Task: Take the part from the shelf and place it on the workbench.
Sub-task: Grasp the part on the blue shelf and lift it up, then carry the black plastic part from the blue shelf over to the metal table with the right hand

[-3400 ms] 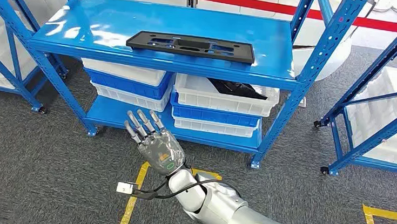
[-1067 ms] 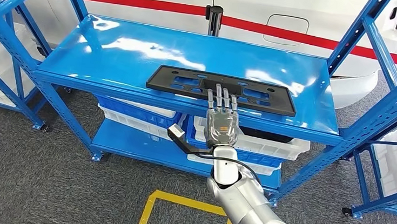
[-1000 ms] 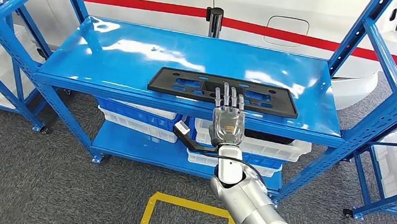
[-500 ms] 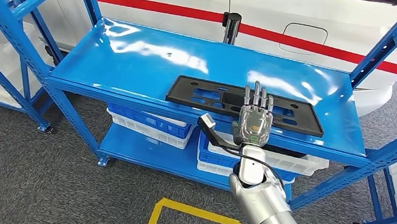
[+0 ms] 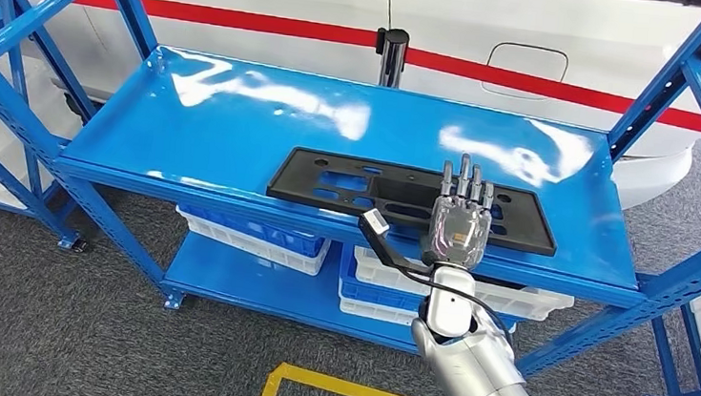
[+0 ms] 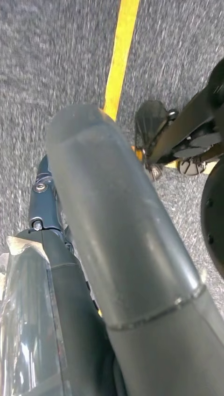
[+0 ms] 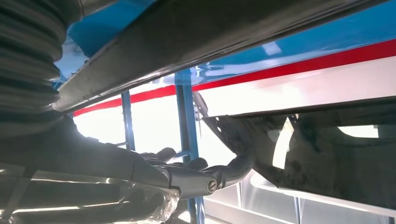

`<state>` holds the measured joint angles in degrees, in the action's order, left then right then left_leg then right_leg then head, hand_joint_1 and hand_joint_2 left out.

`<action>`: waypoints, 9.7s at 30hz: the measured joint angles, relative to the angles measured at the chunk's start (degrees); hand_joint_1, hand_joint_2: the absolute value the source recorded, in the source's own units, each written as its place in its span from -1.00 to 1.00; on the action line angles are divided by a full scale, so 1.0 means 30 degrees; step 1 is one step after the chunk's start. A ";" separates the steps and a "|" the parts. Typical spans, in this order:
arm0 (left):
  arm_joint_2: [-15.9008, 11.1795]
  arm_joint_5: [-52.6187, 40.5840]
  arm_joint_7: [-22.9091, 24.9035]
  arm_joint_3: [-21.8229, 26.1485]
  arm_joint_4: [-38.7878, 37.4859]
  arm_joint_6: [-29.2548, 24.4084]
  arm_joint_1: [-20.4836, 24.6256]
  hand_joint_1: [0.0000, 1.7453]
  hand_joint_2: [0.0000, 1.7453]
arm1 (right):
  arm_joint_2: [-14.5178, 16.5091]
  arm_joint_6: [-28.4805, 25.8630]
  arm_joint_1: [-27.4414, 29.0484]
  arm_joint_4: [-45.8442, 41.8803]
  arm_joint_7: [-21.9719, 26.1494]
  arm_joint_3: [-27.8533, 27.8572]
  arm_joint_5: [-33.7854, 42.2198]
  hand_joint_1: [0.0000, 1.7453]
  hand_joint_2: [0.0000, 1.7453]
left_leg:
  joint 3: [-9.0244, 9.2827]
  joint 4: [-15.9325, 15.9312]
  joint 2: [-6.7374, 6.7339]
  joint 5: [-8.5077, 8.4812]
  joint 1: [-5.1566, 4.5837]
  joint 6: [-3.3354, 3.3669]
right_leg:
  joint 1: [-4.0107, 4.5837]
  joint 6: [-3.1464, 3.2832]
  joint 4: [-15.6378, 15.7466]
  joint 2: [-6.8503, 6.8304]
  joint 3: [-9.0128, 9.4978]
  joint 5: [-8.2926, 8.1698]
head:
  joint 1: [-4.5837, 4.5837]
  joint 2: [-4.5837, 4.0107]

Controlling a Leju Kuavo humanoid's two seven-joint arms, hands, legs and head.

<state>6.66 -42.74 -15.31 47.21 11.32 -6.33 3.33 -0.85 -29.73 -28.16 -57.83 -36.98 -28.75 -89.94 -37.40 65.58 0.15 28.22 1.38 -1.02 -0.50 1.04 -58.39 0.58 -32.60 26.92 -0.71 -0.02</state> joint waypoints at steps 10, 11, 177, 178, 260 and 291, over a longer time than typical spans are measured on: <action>0.0047 -0.0278 -0.0359 0.0000 0.0000 -0.0457 0.0052 -1.00 -1.00 | -0.0242 0.0286 -0.0237 0.0216 -0.0104 -0.0813 0.0000 -1.00 1.00 | 0.0853 -0.2097 0.0096 -0.0719 -0.0389 0.0508 | 0.0324 -0.0282 -0.0014 0.0004 0.0127 0.0296 | 0.0091 0.0000; 0.0053 -0.0331 -0.0413 0.0000 0.0000 -0.0539 0.0060 -1.00 -1.00 | -0.0231 0.0191 -0.0345 0.0400 -0.0113 -0.0974 0.0000 -1.00 1.00 | 0.0859 -0.2094 0.0091 -0.0707 -0.0412 0.0556 | 0.0314 -0.0287 -0.0008 0.0004 0.0134 0.0297 | 0.0091 0.0000; 0.1437 -0.1785 -0.3151 0.2526 -0.0168 -0.3118 0.0283 -1.00 1.00 | -0.1829 0.4493 1.1795 -1.2486 2.3305 0.1058 3.0895 1.00 1.00 | 0.1937 -0.2751 -0.0120 -0.0297 -0.0224 0.1455 | -0.0089 -0.0896 -0.2480 -0.0258 -0.1573 0.1835 | 0.0382 0.0000; 0.1437 -0.1783 -0.3153 0.2535 -0.0168 -0.3120 0.0280 -1.00 1.00 | -0.1847 0.4493 1.1779 -1.2409 2.3312 0.1026 3.0893 1.00 1.00 | 0.1645 -0.2735 -0.0156 -0.0547 -0.0277 0.1536 | -0.0092 -0.0820 -0.3739 -0.0250 -0.1866 0.2565 | 0.0439 0.0000; 0.0091 -0.2697 -0.3417 0.2929 -0.0144 -0.1065 0.0279 -1.00 1.00 | -0.0226 0.5799 1.0812 -1.5256 2.3502 0.2179 2.7061 1.00 1.00 | -0.0031 0.0491 -0.0343 0.0344 -0.0373 0.0729 | 0.0281 -0.0210 0.0265 -0.1482 0.0966 0.0753 | 0.0142 0.0000; -0.0069 -0.2810 -0.3501 0.2929 -0.0117 -0.0898 0.0270 -1.00 1.00 | -0.0514 0.6874 1.0659 -1.5373 2.3436 0.1818 2.7336 1.00 1.00 | -0.0266 0.0126 -0.0479 -0.0202 -0.0169 0.0735 | 0.0004 -0.0234 0.0140 -0.1479 0.1067 0.0999 | 0.0078 0.0000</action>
<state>6.45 -51.17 -25.81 56.00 10.97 -9.03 4.15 -2.39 -9.10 3.82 -103.95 33.33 -23.30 -7.93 -38.20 65.96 -1.28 27.61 0.88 1.18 -0.49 0.34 -57.97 -3.86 -29.40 29.91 -0.48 -0.02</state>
